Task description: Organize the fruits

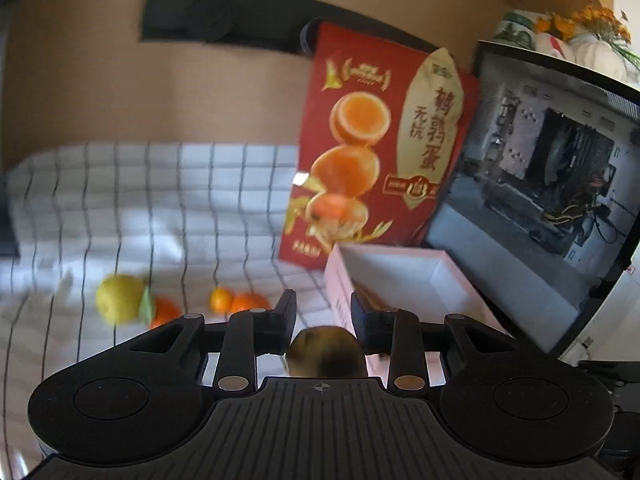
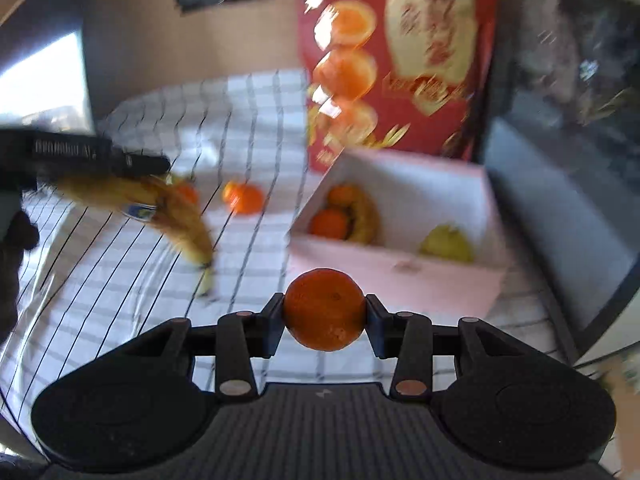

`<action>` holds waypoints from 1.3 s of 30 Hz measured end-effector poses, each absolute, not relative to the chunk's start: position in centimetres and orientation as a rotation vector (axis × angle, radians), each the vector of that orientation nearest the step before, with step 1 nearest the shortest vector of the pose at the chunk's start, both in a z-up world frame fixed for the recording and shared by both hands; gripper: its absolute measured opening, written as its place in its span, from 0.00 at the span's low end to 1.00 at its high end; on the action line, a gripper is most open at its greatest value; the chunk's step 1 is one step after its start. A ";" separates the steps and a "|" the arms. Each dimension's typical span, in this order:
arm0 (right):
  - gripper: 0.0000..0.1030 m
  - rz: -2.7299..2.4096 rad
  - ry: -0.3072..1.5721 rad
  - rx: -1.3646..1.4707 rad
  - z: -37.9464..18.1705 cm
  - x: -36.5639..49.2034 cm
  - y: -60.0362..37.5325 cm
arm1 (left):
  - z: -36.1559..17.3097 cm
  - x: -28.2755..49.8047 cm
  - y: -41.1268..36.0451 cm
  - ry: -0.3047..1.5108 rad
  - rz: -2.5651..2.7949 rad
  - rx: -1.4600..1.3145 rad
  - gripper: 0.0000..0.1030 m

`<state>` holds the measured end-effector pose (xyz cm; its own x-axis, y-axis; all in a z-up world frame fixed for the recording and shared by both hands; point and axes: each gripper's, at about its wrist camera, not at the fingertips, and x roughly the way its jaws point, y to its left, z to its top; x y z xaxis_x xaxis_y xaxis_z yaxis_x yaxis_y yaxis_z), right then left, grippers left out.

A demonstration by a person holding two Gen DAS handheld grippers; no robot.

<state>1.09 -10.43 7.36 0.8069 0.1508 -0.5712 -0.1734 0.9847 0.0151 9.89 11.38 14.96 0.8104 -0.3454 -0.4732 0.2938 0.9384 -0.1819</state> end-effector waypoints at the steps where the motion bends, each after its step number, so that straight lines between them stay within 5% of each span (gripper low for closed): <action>1: 0.40 0.162 0.604 -0.037 7.5 1.1 -10.9 | 14.9 10.6 11.2 0.535 -0.346 -0.095 0.32; 3: 0.40 0.142 0.618 -0.028 7.3 1.3 -11.9 | 13.9 11.5 11.1 0.572 -0.330 -0.088 0.28; 4: 0.40 0.137 0.631 -0.022 7.1 1.4 -12.2 | 13.3 11.8 11.3 0.593 -0.315 -0.089 0.12; 5: 0.40 0.134 0.646 -0.016 6.7 1.5 -12.5 | 12.6 11.9 11.7 0.614 -0.311 -0.101 0.07; 28: 0.40 0.328 0.884 -0.184 -0.6 5.7 -3.5 | 2.9 5.2 26.2 0.749 -0.069 -0.449 0.10; 39: 0.40 0.306 0.872 -0.201 -1.0 5.5 -2.9 | 4.2 5.1 25.8 0.813 -0.171 -0.213 0.13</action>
<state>5.54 -2.87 -0.99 0.6041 0.1810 -0.7761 -0.3436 0.9379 -0.0487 5.11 25.76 4.18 0.6752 -0.2324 -0.7000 0.0695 0.9649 -0.2533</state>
